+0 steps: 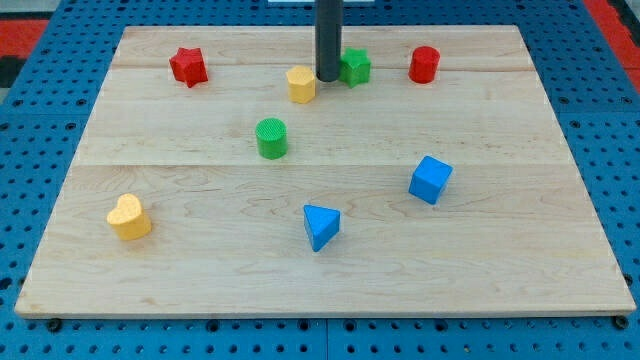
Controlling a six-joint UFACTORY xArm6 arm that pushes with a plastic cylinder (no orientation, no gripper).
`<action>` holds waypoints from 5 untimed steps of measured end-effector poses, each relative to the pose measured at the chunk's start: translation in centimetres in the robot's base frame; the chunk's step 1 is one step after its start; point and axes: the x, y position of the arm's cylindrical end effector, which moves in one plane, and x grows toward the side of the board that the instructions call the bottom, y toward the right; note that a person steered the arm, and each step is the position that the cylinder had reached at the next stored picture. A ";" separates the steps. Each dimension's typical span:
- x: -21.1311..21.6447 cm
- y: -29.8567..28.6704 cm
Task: Move the yellow hexagon to the center
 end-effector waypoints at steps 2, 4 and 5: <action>0.0 -9.8; 2.6 0.8; 5.2 0.5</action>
